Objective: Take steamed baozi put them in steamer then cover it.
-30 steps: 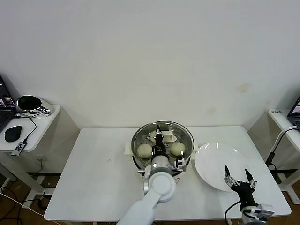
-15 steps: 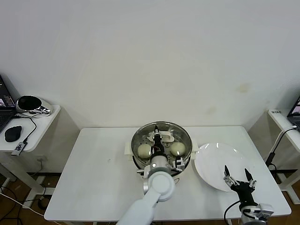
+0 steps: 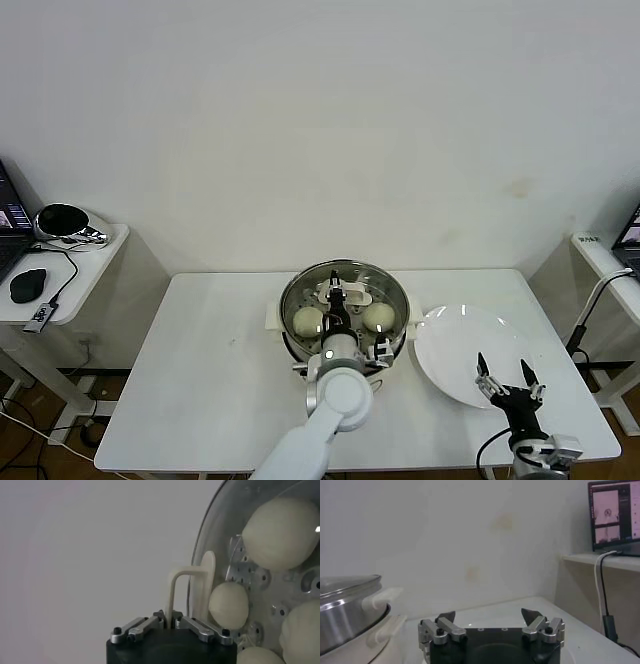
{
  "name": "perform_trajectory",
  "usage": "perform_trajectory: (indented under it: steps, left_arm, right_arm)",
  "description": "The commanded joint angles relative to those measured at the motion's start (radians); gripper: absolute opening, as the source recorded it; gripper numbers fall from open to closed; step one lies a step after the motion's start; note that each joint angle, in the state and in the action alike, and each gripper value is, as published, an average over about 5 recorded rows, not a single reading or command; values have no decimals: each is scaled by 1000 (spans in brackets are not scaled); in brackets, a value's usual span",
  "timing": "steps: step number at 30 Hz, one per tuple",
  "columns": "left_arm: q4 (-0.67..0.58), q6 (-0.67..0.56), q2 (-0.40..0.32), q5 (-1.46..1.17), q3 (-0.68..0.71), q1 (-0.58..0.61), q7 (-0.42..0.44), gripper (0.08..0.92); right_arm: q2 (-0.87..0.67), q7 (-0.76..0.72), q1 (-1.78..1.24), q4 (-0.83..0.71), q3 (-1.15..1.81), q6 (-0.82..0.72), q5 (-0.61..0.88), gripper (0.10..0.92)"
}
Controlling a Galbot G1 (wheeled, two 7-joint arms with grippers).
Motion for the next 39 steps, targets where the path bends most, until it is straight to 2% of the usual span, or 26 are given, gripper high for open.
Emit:
perform_trajectory:
  steps: [1, 9, 12, 24, 32, 35, 39]
  left_arm:
    - [2, 40, 3, -1, -2, 1, 9, 149]
    - [-31, 24, 15, -6, 0, 11, 18, 150]
    - [-61, 14, 24, -16, 1, 14, 19, 183]
    - [-240, 21, 54, -99, 45, 55, 70, 528]
    - [-317, 22, 72, -127, 51, 99, 87, 765]
    - [-355, 23, 84, -133, 49, 123, 91, 812]
    - [-425, 23, 108, -171, 27, 158, 80, 822]
  right_arm:
    - [0, 0, 1, 1, 0, 0, 0, 823]
    - [1, 0, 10, -6, -3, -1, -2, 823]
    - [2, 0, 14, -10, -6, -1, -5, 823]
    - [7, 0, 16, -18, -15, 3, -17, 823]
    - [6, 1, 14, -19, -16, 2, -17, 823]
    - [4, 1, 11, -19, -16, 2, -17, 823]
    - [2, -3, 6, -18, -20, 1, -7, 823]
